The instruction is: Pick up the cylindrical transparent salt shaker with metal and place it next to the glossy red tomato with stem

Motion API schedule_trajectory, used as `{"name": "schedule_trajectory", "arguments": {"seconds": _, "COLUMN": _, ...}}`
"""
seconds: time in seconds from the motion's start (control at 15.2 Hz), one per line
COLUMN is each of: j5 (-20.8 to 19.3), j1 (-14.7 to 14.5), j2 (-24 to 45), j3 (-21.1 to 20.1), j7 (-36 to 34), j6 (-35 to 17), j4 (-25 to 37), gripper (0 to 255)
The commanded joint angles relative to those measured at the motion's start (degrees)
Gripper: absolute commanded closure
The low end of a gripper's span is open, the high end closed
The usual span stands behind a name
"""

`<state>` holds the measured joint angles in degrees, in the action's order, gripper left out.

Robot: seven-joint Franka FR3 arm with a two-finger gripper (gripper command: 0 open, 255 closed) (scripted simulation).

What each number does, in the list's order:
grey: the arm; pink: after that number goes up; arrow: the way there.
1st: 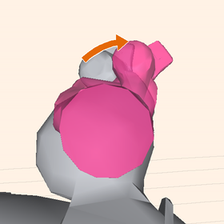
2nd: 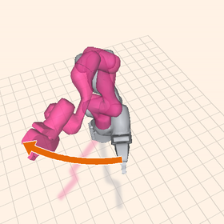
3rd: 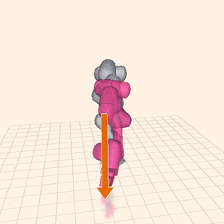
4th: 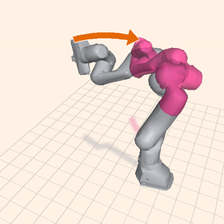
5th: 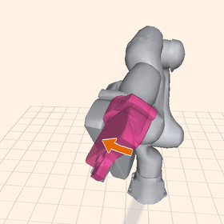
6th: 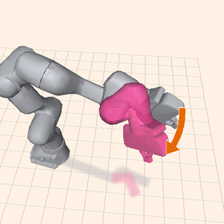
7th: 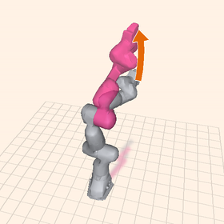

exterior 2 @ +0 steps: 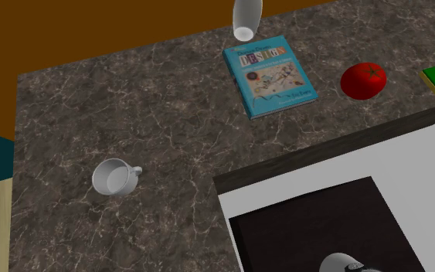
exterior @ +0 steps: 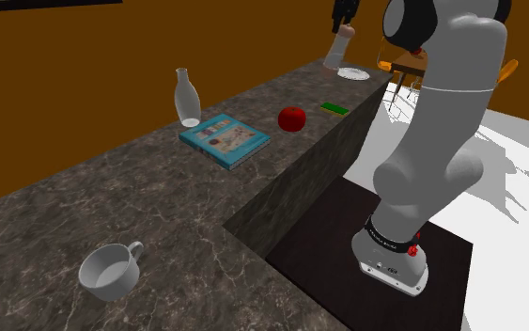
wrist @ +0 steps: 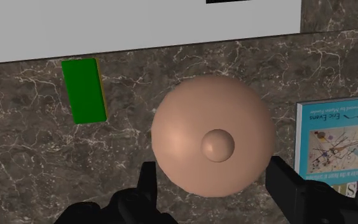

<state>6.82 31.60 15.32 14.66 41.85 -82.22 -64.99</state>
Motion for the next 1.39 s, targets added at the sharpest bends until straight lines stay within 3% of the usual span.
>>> {"name": "schedule_trajectory", "arguments": {"seconds": 0.0, "j5": 0.3, "j1": 0.9, "j2": 0.7, "j3": 0.4, "j7": 1.3, "j6": -0.9, "j4": -0.3, "gripper": 255}}
{"name": "schedule_trajectory", "arguments": {"seconds": 1.32, "j5": -1.1, "j1": -0.8, "j2": -4.6, "j3": 0.0, "j7": 1.6, "j6": -18.8, "j4": -23.3, "gripper": 255}}
